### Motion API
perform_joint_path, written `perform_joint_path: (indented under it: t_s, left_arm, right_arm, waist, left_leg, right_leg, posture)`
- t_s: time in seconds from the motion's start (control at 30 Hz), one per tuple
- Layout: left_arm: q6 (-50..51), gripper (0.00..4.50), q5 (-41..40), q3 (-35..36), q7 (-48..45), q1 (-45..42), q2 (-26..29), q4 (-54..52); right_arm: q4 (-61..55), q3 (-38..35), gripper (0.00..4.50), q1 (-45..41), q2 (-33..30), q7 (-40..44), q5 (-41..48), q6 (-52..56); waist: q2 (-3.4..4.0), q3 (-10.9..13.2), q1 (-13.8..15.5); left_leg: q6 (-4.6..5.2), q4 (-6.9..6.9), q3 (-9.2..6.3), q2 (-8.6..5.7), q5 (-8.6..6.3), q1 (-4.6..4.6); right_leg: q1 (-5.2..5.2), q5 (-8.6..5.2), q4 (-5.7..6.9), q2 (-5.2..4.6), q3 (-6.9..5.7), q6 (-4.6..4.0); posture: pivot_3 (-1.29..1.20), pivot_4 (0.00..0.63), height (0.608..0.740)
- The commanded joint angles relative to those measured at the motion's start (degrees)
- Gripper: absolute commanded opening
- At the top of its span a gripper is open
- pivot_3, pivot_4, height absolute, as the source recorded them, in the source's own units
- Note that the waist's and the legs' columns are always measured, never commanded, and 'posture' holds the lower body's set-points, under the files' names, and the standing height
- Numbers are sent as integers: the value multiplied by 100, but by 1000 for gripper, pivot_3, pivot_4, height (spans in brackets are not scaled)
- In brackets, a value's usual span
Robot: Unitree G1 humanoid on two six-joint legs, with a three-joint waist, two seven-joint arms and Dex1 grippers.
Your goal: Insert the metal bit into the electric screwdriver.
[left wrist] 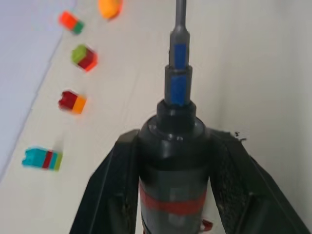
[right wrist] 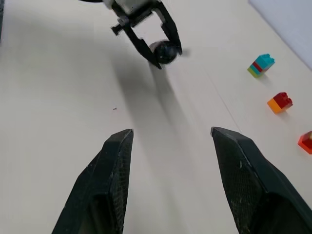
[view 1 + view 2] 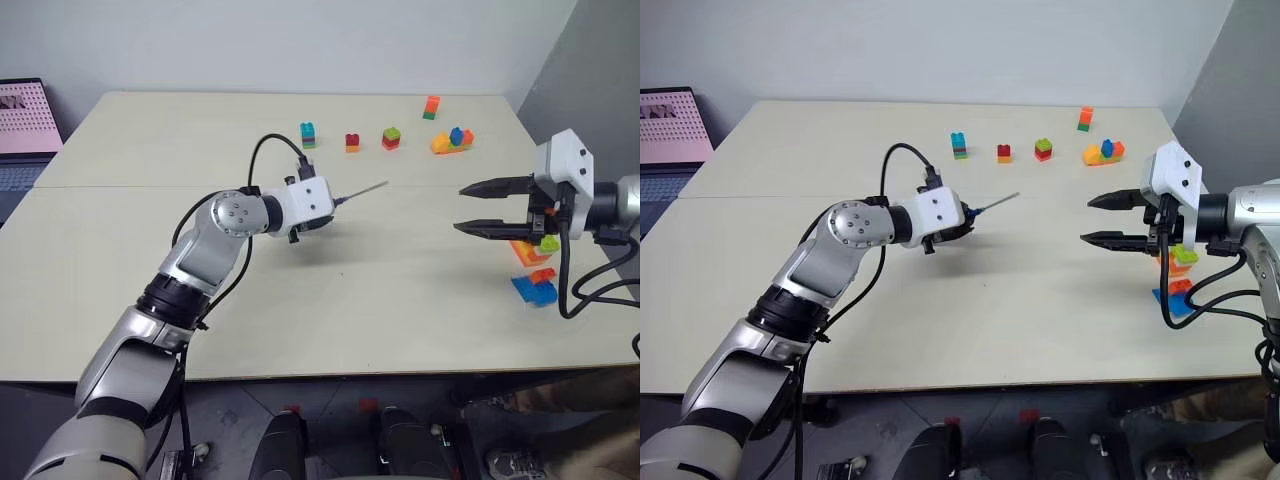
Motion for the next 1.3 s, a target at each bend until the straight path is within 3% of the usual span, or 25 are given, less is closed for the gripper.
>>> perform_joint_path:
  t_s: [0.03, 0.2, 0.47, 0.53, 0.73, 0.83, 1.0, 1.13, 1.3]
  left_arm:
    - [-916, 1643, 526, -397, -312, -421, -177, 1103]
    - [-1565, 1642, 947, -760, -528, -797, -824, 2327]
    - [-1936, 1642, 1172, -675, -740, -950, -1130, 3003]
    - [-1925, 2354, 1183, -606, -726, -983, -1168, 3051]
    - [-1802, 3629, 981, -240, -963, -956, -1066, 2713]
    - [-1500, 4322, 545, 247, -1161, -813, -821, 2102]
    - [-299, 4322, -194, 1066, -1564, -370, -231, 752]
    - [496, 4322, -1149, 1820, -2518, 894, 1009, -1254]
    - [1550, 4322, -1791, 2460, -2710, 2028, 1844, -2556]
  right_arm:
    - [-539, -221, 2649, 151, -215, -127, 148, 184]
    - [-800, -284, 2649, 631, -144, -314, 221, 206]
    - [-1102, -329, 2649, 788, -107, -567, 466, 339]
    - [-1114, -281, 2649, 755, -102, -613, 502, 363]
    - [-1056, -133, 2649, 594, -76, -691, 526, 419]
    - [-1011, -90, 2649, 532, -58, -730, 510, 445]
    - [-961, -120, 2649, 653, -84, -820, 435, 444]
    - [-939, -272, 2649, 924, -101, -909, 444, 468]
    - [-924, -456, 2649, 1197, -161, -933, 497, 474]
  waist:
    - [0, 0, -20]
    - [-1, -1, -5]
    - [5, -4, 0]
    - [4, -4, 0]
    - [4, -4, -4]
    - [4, -4, -13]
    - [4, -3, -11]
    - [5, -3, -65]
    - [5, -2, -5]
  left_leg:
    - [0, 1, 1, 0, 0, 1]
    - [1, 8, 3, 2, 0, 4]
    - [2, 4, 2, 0, -1, 0]
    - [2, 7, 3, 0, -1, 0]
    - [2, 9, 1, 0, -1, 1]
    - [2, 8, 1, 0, -1, 0]
    - [2, 8, -3, 3, -1, -14]
    - [2, 6, -1, 6, -1, -10]
    - [2, 8, -2, 8, -1, -6]
  right_leg:
    - [0, 0, 1, 0, 2, 0]
    - [3, -11, 7, 0, 4, -24]
    - [2, -2, 4, 0, 5, 3]
    - [3, -2, 4, 0, 5, 4]
    - [4, -1, 8, 0, 4, 5]
    - [2, 0, 9, 0, 4, 5]
    - [-12, 0, 13, 1, 0, 4]
    - [-11, 0, 14, 0, 3, 3]
    - [-7, -3, 18, 0, -1, -1]
  posture:
    - [0, 150, 740]
    - [0, 150, 740]
    - [0, 150, 740]
    - [0, 150, 740]
    - [0, 150, 740]
    - [0, 150, 740]
    - [0, 150, 740]
    - [0, 150, 740]
    - [0, 150, 740]
